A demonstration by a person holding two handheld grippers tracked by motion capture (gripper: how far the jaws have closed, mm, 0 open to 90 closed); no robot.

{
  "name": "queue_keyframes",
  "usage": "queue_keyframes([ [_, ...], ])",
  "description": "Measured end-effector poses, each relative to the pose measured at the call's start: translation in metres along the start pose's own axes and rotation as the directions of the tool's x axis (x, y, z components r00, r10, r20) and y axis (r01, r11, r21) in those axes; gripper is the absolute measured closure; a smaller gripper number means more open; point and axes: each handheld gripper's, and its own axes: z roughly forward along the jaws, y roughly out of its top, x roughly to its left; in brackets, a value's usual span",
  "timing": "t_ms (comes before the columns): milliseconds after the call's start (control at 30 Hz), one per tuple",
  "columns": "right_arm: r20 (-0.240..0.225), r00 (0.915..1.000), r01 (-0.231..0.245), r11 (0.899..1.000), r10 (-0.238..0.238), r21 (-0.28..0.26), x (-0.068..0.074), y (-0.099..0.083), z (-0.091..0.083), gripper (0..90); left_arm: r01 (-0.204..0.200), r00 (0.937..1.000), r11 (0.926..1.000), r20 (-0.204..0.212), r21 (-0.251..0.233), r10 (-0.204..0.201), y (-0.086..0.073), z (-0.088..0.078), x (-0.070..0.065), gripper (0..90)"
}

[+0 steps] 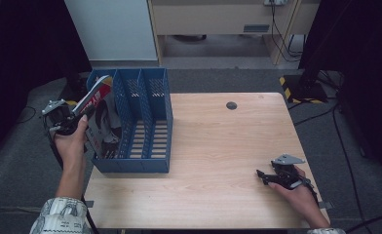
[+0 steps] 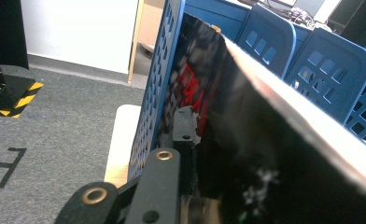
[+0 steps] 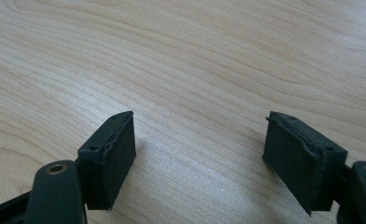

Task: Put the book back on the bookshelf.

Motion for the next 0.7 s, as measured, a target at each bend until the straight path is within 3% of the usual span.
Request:
queue_keyframes([
  [167, 0.002, 1.0000, -0.003, 1.000, 0.003, -0.002, 0.000, 0.000, 0.000, 25.3, -0.051, 0.9982, 0.9985, -0.030, 0.019, 0.052, 0.008, -0.002, -0.002, 72.1],
  [233, 0.001, 1.0000, -0.004, 1.000, 0.004, -0.002, 0.000, 0.000, 0.000, 25.2, -0.103, 0.9931, 0.9940, -0.054, 0.037, 0.104, 0.013, -0.003, -0.005, 65.8],
  [300, -0.001, 1.0000, -0.002, 1.000, 0.002, -0.001, 0.000, 0.000, 0.000, 25.2, -0.109, 0.9935, 0.9930, -0.029, 0.045, 0.110, 0.018, -0.003, -0.006, 62.3],
  [400, 0.000, 1.0000, -0.006, 1.000, 0.006, -0.001, 0.001, 0.000, 0.000, 25.3, -0.146, 0.9884, 0.9874, -0.032, 0.060, 0.148, 0.025, -0.004, -0.009, 60.0],
  [533, -0.002, 1.0000, -0.005, 1.000, 0.005, 0.001, 0.002, 0.000, 0.000, 25.2, -0.145, 0.9889, 0.9868, -0.024, 0.073, 0.147, 0.035, -0.004, -0.012, 57.4],
  [700, -0.002, 1.0000, 0.003, 1.000, -0.003, -0.002, 0.001, 0.000, 0.000, 25.2, -0.175, 0.9832, 0.9791, -0.035, 0.104, 0.179, 0.048, 0.000, -0.015, 56.1],
])
